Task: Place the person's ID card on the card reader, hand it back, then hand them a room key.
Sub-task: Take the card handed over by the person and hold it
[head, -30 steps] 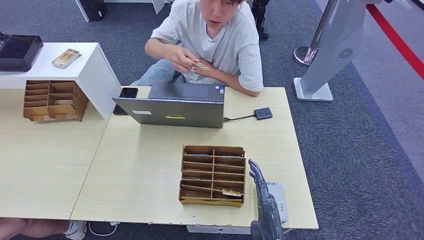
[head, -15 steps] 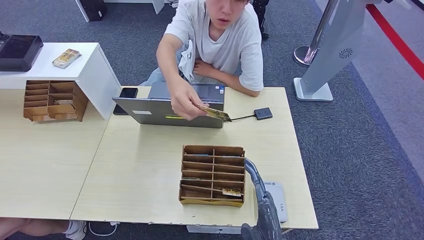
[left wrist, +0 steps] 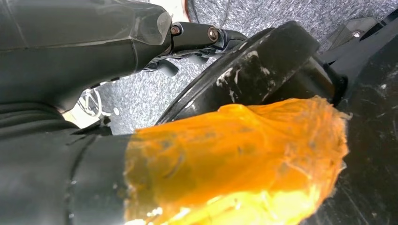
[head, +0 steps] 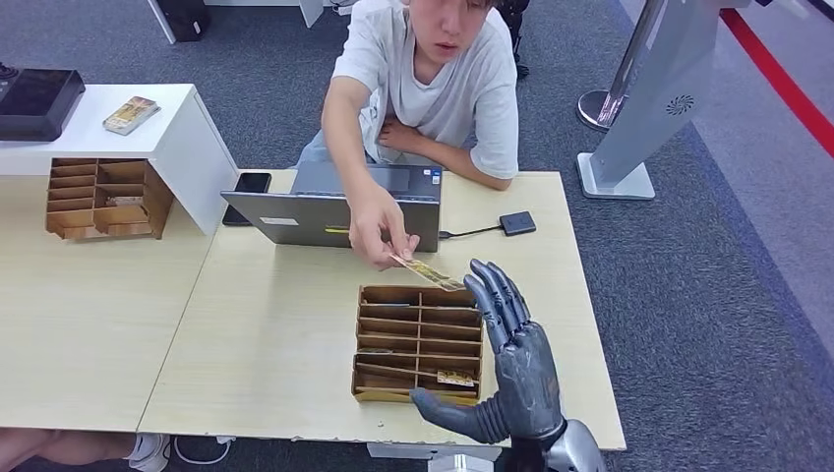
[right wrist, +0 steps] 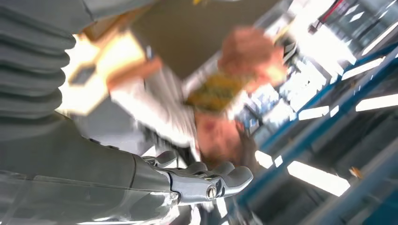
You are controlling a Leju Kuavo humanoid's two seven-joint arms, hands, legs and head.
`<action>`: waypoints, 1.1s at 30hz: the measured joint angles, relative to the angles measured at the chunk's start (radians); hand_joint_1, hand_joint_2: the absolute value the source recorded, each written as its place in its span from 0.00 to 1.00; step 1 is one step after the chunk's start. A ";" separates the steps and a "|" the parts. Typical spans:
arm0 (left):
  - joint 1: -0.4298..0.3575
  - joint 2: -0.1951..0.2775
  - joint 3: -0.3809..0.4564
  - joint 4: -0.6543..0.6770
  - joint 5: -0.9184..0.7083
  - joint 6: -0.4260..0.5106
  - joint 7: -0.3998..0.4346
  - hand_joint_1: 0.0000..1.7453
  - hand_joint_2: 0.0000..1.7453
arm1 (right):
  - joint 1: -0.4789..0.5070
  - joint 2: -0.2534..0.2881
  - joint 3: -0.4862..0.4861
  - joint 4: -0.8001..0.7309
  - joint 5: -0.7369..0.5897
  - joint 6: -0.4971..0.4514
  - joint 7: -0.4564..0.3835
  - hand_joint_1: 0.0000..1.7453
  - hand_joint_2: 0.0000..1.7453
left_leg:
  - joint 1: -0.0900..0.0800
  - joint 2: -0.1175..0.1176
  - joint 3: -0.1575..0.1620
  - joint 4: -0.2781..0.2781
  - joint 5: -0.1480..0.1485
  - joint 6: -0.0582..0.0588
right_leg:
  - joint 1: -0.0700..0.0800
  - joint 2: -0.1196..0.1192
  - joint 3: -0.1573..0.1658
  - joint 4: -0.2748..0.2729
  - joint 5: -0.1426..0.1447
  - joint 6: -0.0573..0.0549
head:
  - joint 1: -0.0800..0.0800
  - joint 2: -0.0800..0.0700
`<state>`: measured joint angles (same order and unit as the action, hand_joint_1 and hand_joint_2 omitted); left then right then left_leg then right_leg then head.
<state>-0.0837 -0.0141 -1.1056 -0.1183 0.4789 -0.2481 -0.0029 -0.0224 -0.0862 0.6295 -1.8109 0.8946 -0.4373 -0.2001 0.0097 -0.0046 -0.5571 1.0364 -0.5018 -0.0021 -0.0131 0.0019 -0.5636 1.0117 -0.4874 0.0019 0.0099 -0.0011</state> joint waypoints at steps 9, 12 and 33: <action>-0.010 0.000 -0.019 0.000 -0.015 0.000 0.008 0.00 0.00 | -0.090 -0.002 0.000 0.003 0.164 -0.031 0.096 0.00 1.00 | 0.000 0.000 0.000 0.000 0.000 0.000 | 0.000 0.000 0.000 0.000 0.000 0.000 | 0.000 0.000; -0.015 0.000 -0.030 0.000 -0.023 0.000 0.014 0.00 0.00 | -0.140 -0.007 0.001 0.012 0.258 -0.033 0.154 0.00 1.00 | 0.000 0.000 0.000 0.000 0.000 0.000 | 0.000 0.000 0.000 0.000 0.000 0.000 | 0.000 0.000; -0.043 -0.004 -0.081 0.000 -0.046 0.000 0.047 0.00 0.00 | -0.356 -0.014 -0.014 0.197 0.485 0.074 0.336 0.00 1.00 | 0.000 0.000 0.000 0.000 0.001 -0.001 | 0.000 0.000 0.000 0.000 0.001 0.000 | 0.000 0.000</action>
<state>-0.1266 -0.0180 -1.1869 -0.1183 0.4329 -0.2481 0.0437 -0.3786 -0.0999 0.6152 -1.6141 1.3794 -0.3634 0.1355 0.0098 -0.0047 -0.5572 1.0366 -0.5012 -0.0028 -0.0131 0.0019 -0.5636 1.0119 -0.4861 0.0014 0.0099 -0.0011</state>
